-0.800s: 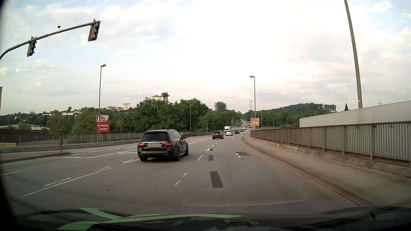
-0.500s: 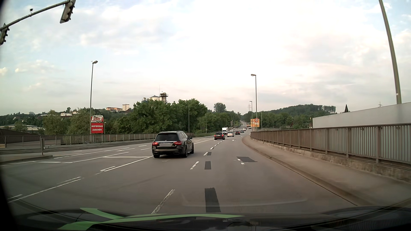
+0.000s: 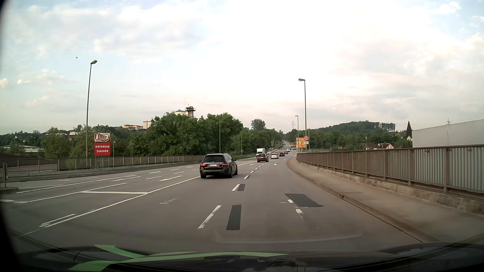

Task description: Follow the waypoints while adhering to traffic rules and regulations

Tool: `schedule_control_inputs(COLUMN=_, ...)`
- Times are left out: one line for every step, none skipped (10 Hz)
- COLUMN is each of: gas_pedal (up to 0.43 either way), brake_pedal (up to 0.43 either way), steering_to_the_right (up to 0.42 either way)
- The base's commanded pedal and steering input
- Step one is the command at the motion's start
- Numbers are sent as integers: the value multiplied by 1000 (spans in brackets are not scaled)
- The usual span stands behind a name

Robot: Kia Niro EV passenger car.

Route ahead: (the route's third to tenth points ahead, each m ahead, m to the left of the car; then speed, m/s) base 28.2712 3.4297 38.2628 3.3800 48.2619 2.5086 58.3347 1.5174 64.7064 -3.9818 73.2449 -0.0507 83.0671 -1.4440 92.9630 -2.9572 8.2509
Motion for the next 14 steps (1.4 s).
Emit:
schedule_control_inputs(gas_pedal=87, brake_pedal=0, steering_to_the_right=3)
schedule_control_inputs(gas_pedal=98, brake_pedal=0, steering_to_the_right=6)
schedule_control_inputs(gas_pedal=98, brake_pedal=0, steering_to_the_right=8)
schedule_control_inputs(gas_pedal=98, brake_pedal=0, steering_to_the_right=8)
schedule_control_inputs(gas_pedal=98, brake_pedal=0, steering_to_the_right=8)
schedule_control_inputs(gas_pedal=98, brake_pedal=0, steering_to_the_right=8)
schedule_control_inputs(gas_pedal=98, brake_pedal=0, steering_to_the_right=8)
schedule_control_inputs(gas_pedal=98, brake_pedal=0, steering_to_the_right=8)
schedule_control_inputs(gas_pedal=98, brake_pedal=0, steering_to_the_right=8)
schedule_control_inputs(gas_pedal=98, brake_pedal=0, steering_to_the_right=8)
schedule_control_inputs(gas_pedal=98, brake_pedal=0, steering_to_the_right=8)
schedule_control_inputs(gas_pedal=98, brake_pedal=0, steering_to_the_right=8)
schedule_control_inputs(gas_pedal=98, brake_pedal=0, steering_to_the_right=8)
schedule_control_inputs(gas_pedal=98, brake_pedal=0, steering_to_the_right=8)
